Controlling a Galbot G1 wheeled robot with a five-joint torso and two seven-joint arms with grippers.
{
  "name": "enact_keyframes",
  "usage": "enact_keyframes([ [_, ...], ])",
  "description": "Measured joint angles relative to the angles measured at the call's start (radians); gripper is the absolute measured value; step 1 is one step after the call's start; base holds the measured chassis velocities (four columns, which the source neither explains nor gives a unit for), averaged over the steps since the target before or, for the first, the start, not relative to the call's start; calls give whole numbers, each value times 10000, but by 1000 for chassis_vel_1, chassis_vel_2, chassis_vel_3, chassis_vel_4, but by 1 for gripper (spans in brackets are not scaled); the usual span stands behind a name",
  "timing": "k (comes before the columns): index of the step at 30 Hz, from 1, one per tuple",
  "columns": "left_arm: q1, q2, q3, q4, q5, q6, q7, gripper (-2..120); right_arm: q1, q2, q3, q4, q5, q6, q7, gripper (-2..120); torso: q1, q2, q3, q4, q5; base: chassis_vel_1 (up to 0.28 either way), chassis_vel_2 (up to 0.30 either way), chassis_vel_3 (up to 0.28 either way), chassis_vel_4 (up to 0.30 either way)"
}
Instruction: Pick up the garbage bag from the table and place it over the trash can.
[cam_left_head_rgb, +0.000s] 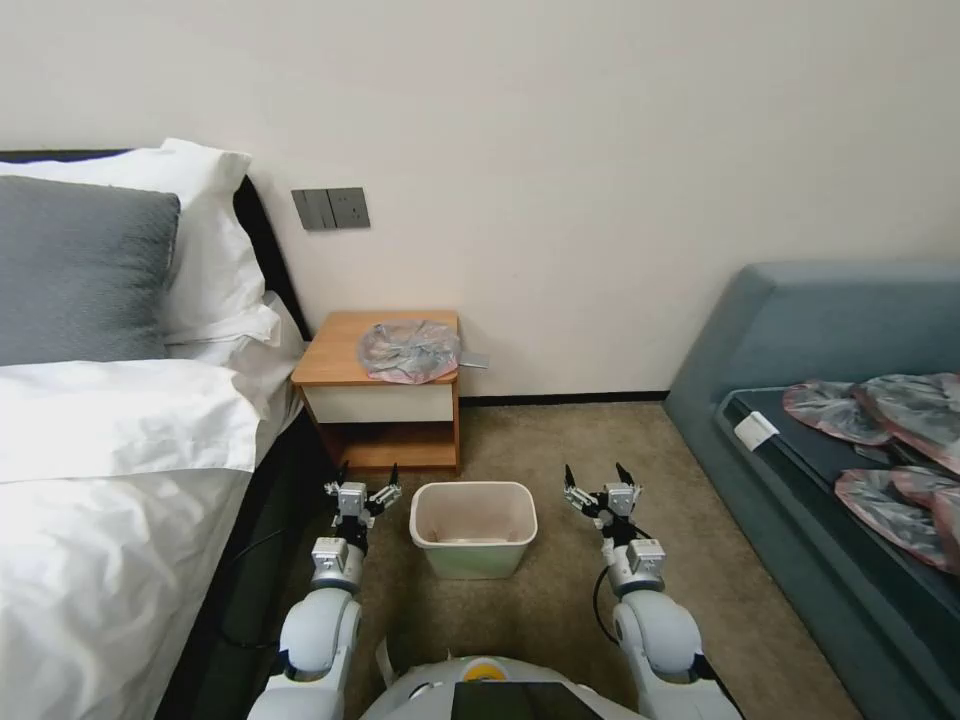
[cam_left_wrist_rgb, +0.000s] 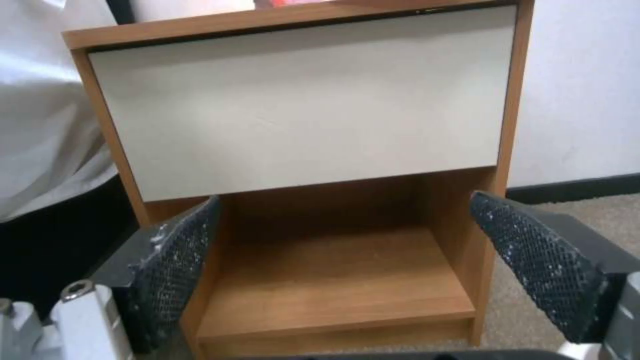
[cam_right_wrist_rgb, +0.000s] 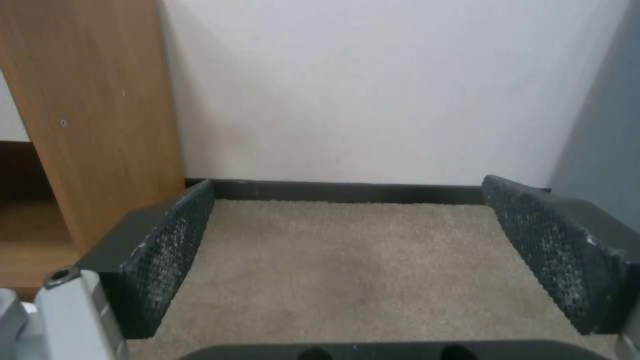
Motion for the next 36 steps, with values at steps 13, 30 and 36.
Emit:
enact_keyframes([
  [13, 0, 0, 0, 0, 0, 0, 0, 96, 0, 0, 0, 0, 0, 1, 0, 100, 0, 0, 1, 0, 0, 0, 0, 0, 0],
  [30, 0, 0, 0, 0, 0, 0, -1, 96, 0, 0, 0, 0, 0, 0, 0, 100, 0, 0, 0, 0, 0, 0, 0, 0, 0],
  [36, 0, 0, 0, 0, 0, 0, -1, 96, -5, 2, 0, 0, -1, 14, 0, 100, 0, 0, 0, 0, 0, 0, 0, 0, 0],
])
